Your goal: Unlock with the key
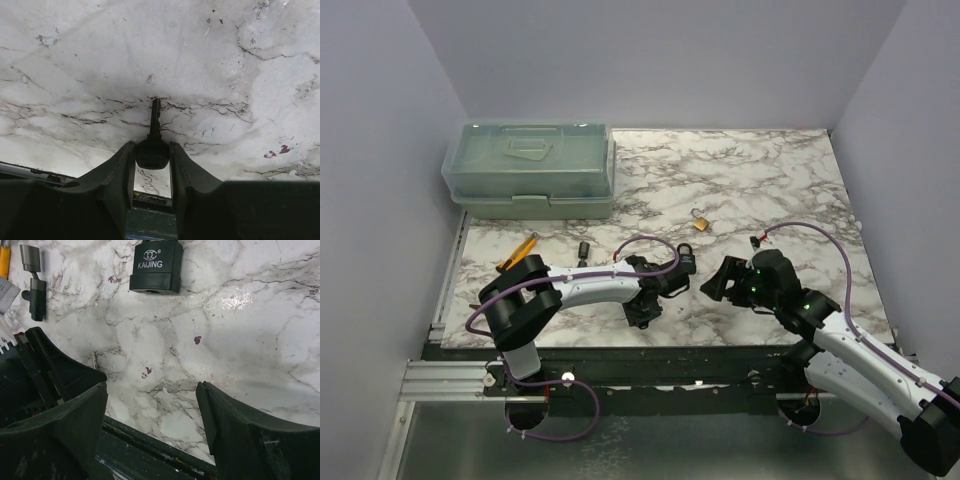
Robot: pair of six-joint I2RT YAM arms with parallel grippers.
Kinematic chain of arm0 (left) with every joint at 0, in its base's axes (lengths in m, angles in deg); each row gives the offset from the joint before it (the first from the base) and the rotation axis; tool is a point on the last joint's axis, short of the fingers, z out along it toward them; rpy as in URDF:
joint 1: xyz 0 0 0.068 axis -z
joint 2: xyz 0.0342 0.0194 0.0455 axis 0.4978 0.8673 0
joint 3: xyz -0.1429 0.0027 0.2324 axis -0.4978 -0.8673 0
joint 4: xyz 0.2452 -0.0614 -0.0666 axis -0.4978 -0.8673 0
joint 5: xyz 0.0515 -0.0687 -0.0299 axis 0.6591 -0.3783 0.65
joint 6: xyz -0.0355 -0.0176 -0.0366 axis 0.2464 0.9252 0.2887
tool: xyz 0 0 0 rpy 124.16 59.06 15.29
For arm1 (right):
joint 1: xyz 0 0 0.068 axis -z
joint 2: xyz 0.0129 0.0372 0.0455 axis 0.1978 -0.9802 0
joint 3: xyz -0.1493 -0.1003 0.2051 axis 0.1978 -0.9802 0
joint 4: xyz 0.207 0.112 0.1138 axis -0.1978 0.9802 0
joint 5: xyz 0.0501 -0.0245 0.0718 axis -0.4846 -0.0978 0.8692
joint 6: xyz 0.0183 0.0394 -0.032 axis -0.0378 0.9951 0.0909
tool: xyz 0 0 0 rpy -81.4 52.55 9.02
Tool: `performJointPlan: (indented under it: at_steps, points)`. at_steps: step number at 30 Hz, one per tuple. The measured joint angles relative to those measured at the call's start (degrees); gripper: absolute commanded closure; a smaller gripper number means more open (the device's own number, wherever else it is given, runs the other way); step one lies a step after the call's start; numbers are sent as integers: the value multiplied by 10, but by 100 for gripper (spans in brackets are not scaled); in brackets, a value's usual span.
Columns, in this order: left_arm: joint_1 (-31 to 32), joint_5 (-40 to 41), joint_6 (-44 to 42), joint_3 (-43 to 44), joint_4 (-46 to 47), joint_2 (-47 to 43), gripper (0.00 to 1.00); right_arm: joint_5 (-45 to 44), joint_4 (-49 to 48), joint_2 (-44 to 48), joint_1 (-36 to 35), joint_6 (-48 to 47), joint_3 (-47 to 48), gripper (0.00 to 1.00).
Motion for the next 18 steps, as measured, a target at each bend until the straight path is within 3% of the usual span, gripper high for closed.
performJointPlan:
  at_steps: [5, 12, 18]
  points:
    - [0, -2, -12, 2, 5, 1, 90, 0, 0, 0, 0, 0, 0, 21]
    - [-1, -2, -19, 2, 5, -1, 98, 0, 0, 11, 0, 0, 0, 22]
    - [-21, -4, -20, 2, 34, -14, 100, 2, 0, 54, 0, 4, -2, 22]
